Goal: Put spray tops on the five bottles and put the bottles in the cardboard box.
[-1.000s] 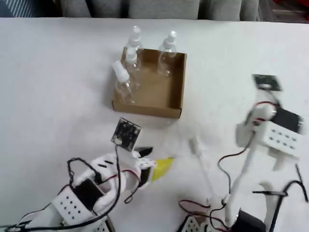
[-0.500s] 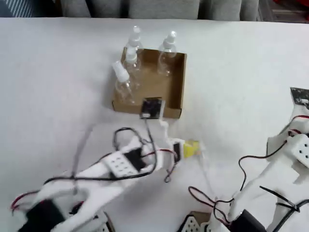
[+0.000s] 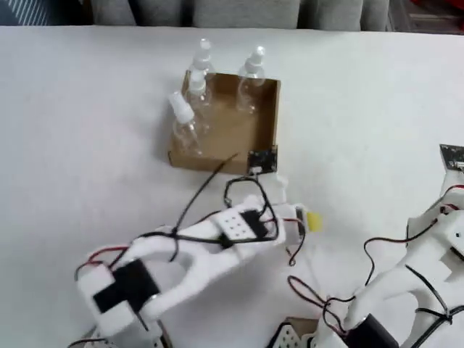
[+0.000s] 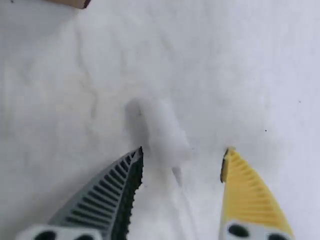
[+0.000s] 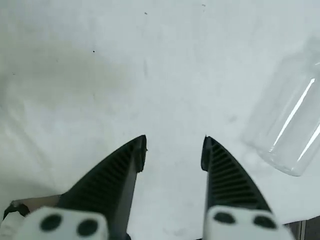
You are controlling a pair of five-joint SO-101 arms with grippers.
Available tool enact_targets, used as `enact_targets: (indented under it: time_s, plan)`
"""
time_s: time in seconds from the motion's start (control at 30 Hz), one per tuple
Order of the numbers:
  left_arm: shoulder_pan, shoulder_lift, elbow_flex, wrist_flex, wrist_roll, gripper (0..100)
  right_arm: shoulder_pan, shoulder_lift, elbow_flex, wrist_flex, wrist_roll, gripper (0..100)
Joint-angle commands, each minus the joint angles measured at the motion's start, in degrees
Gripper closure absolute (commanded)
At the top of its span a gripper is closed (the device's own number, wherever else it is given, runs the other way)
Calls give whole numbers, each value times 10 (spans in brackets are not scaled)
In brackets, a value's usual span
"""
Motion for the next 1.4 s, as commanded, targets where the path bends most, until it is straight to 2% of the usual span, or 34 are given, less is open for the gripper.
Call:
enact_targets:
  time_s: [0.0, 0.37, 0.43, 0.53, 0.63, 0.73, 0.83, 1.03, 1.23, 1.37]
  plan:
    - [7, 43, -73, 25, 25, 744, 7, -15, 1, -17, 6, 860]
    - [10, 162, -222, 166, 46, 753, 7, -15, 1, -15, 6, 861]
    - [11, 181, -244, 187, 46, 806, 7, -15, 1, -15, 6, 861]
    - [11, 191, -251, 193, 40, 982, 7, -15, 1, -15, 6, 861]
    - [15, 183, -245, 199, 40, 941, 7, -15, -3, -16, 6, 861]
    - [20, 163, -228, 206, 30, 985, 30, -21, -14, -34, 4, 861]
    - [20, 133, -202, 205, -15, 980, 87, -15, -59, -37, 3, 861]
    - [18, 59, -135, 201, -55, 980, 186, -5, -69, -72, 1, 856]
    - [17, -4, -82, 200, -93, 979, 211, 126, -109, -137, -34, 803]
    - [16, -12, -75, 200, -94, 979, 211, 252, -226, -110, -84, 804]
